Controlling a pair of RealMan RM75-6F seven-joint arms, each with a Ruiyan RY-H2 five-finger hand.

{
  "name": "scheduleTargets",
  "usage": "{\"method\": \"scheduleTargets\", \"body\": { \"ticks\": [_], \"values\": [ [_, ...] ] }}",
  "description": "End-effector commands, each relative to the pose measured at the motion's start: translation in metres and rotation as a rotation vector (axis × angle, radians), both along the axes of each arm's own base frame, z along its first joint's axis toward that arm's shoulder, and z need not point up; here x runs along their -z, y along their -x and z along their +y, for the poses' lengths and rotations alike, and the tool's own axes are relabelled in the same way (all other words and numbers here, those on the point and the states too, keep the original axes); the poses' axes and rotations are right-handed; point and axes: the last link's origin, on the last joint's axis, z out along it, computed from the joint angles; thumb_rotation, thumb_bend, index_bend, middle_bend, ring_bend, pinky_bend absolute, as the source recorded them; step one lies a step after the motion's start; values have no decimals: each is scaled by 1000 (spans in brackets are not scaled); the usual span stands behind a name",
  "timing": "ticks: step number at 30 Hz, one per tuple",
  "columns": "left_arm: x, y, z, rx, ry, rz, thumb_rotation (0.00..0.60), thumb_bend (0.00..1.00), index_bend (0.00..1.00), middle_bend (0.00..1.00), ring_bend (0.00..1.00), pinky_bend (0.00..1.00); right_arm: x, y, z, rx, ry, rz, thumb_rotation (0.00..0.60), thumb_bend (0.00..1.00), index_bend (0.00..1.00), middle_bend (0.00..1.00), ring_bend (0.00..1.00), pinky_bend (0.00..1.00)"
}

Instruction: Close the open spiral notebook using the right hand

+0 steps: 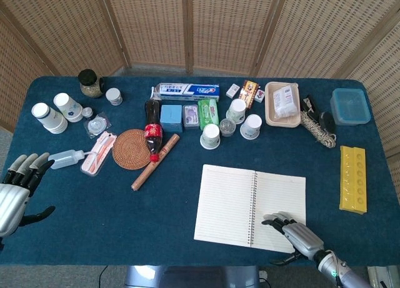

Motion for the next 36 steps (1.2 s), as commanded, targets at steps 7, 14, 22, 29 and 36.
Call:
{"method": "scheduleTargets", "body": {
  "ticks": [7, 14, 22, 29, 36],
  "values": [
    [4, -1, 2, 7, 12, -4, 600, 0, 0, 0, 0, 0, -11, 14, 23, 27, 11, 22, 418, 100, 137, 158, 0, 0],
    [6, -1, 3, 7, 17, -8, 600, 0, 0, 0, 0, 0, -21, 21, 32, 39, 29, 42, 416, 103, 137, 154, 0, 0],
    [7, 0, 4, 4, 13, -1, 600, 0, 0, 0, 0, 0, -25, 27, 39, 60, 26, 58, 414, 128, 137, 147, 0, 0],
    [9, -1, 5, 8, 16, -2, 600, 0, 0, 0, 0, 0, -33, 33, 48, 77, 37, 76, 417, 128, 137, 146, 8, 0],
    [10, -1, 4, 12, 12, 2, 600, 0, 0, 0, 0, 0, -38, 33, 52, 56, 75, 59, 407, 127, 129, 138, 32, 11]
  ]
}}
